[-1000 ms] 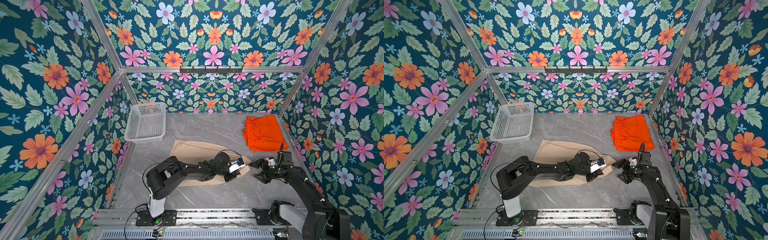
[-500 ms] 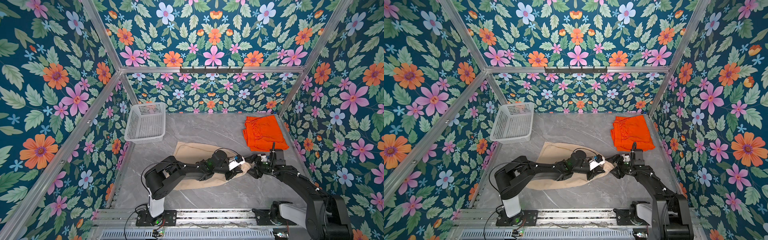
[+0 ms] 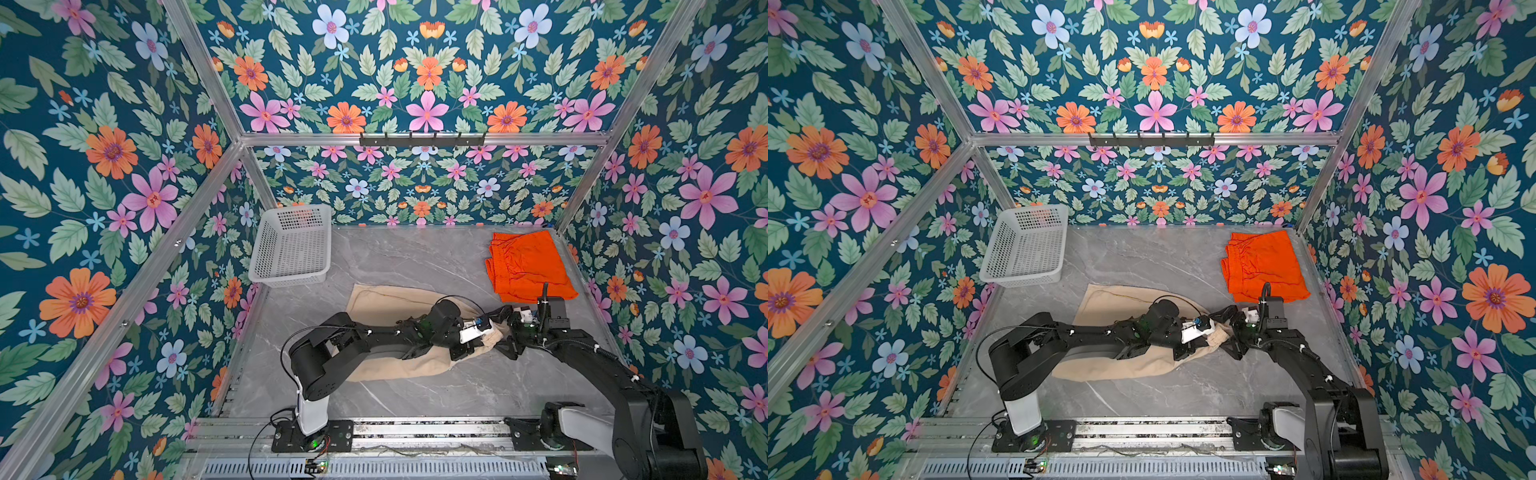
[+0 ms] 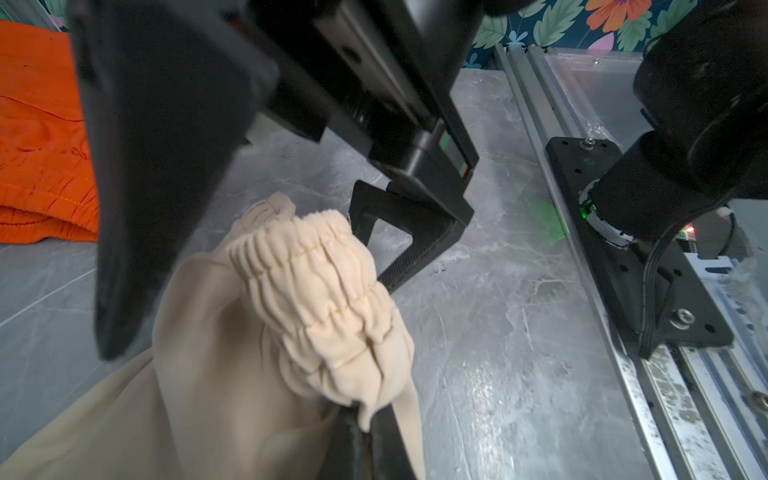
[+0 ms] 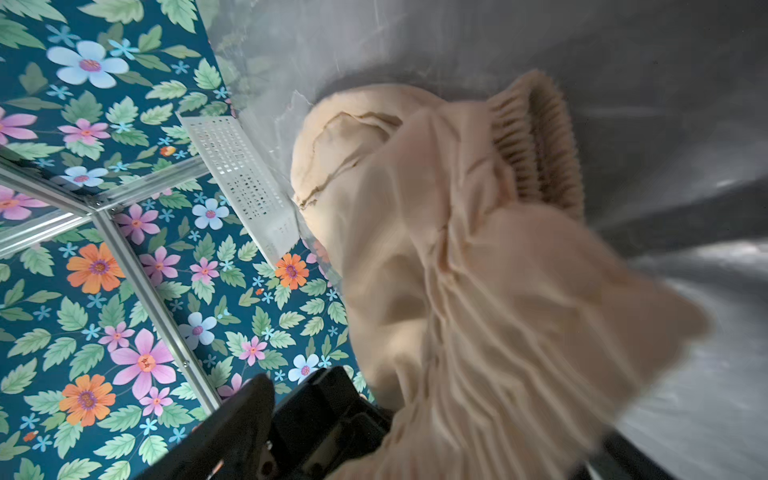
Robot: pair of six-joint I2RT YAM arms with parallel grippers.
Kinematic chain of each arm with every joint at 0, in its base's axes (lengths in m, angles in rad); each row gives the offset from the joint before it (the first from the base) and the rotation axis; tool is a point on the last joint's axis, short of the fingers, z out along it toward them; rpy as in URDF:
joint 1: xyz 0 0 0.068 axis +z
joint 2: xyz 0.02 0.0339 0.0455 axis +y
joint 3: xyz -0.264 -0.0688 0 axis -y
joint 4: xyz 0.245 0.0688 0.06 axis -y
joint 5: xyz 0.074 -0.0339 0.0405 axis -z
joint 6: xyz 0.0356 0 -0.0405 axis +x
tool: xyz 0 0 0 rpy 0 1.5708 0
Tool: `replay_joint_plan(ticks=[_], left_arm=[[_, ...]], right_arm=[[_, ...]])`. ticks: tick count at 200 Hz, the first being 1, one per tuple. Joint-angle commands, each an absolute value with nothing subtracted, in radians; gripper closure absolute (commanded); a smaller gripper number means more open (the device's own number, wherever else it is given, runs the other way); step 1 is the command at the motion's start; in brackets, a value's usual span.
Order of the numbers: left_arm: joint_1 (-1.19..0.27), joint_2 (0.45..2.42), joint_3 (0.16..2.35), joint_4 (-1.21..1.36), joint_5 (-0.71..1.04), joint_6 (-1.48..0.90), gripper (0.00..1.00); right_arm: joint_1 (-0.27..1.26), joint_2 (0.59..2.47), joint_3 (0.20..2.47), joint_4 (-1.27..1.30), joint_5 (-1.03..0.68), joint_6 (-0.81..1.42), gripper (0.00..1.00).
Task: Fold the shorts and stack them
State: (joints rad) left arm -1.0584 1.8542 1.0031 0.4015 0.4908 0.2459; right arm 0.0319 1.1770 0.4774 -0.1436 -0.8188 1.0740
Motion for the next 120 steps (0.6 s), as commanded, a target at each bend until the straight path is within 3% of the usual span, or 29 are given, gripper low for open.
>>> replay_joint_plan(ticks=[1, 13, 30, 40, 62, 120], left_arm=[[-1.06, 1.855, 1.014, 0.404, 0.491, 0.258, 0.96], [-1.06, 1.852, 1.015, 0.411, 0.487, 0.235, 0.88], [-1.057, 1.834, 1.016, 0.413, 0.435, 0.162, 0.52], [-1.042, 1.812, 1.008, 0.408, 0.433, 0.122, 0.4], [-1.001, 1.731, 0.935, 0.458, 0.426, 0.028, 0.38], [-0.84, 1.518, 0.818, 0.301, 0.221, -0.307, 0.49]], right_arm=[[0.043, 1.197, 0.483, -0.123, -0.807, 1.086, 0.24], [0.043, 1.202, 0.499, -0.164, -0.773, 1.05, 0.44], [0.043, 1.198, 0.552, -0.304, -0.713, 0.956, 0.65], [0.043, 1.182, 0.589, -0.391, -0.67, 0.898, 0.74], [0.043, 1.129, 0.679, -0.554, -0.565, 0.776, 0.84], [0.047, 1.17, 0.999, -0.829, -0.435, 0.512, 0.87]])
